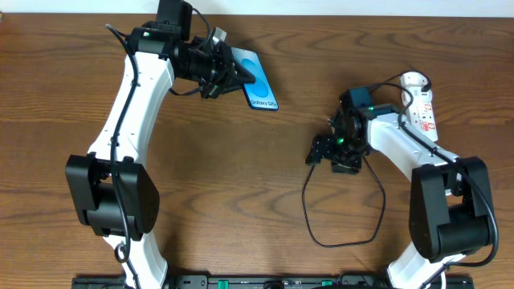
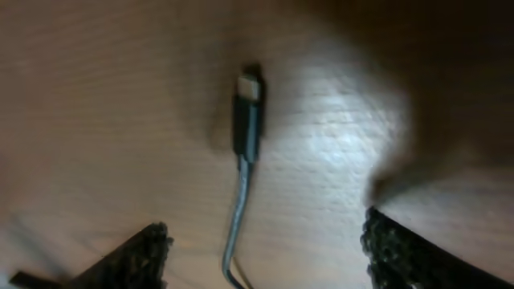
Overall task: Plug charger to phone and switch on socket
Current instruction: 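Release the phone from the right gripper and move right gripper to cable, then lower the right gripper and grasp the black cable's USB-C plug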
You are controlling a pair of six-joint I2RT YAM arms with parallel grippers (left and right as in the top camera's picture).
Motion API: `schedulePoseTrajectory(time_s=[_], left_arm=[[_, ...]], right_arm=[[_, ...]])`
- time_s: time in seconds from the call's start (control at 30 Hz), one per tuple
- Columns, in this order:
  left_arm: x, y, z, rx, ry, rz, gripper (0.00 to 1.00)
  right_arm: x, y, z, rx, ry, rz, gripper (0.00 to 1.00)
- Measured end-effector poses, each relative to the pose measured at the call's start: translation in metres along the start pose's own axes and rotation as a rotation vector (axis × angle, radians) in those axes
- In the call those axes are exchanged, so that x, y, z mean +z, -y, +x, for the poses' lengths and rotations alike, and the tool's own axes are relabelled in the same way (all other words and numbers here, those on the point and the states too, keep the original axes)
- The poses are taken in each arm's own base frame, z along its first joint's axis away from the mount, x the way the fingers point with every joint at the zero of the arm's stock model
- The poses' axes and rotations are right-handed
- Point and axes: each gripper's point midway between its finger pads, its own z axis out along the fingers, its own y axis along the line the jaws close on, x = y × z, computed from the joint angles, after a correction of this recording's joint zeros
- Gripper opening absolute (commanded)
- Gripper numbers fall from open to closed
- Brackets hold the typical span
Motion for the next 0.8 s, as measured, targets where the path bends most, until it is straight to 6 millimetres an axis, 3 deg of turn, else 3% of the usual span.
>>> schedulePoseTrajectory(time_s=[0.27, 0.43, 0.8], left_arm=[[0.000, 0.000, 0.000, 0.000, 0.000, 0.000, 0.07], [0.000, 0.000, 0.000, 0.000, 0.000, 0.000, 0.07], [0.000, 0.000, 0.000, 0.000, 0.000, 0.000, 0.07]], right_arm=[[0.009, 0.004, -0.005, 0.058, 0.044, 0.029, 0.57], [0.009, 0.005, -0.006, 0.093, 0.055, 0.031, 0.48], [0.017, -0.007, -0.004, 0.095, 0.073, 0.032, 0.38]])
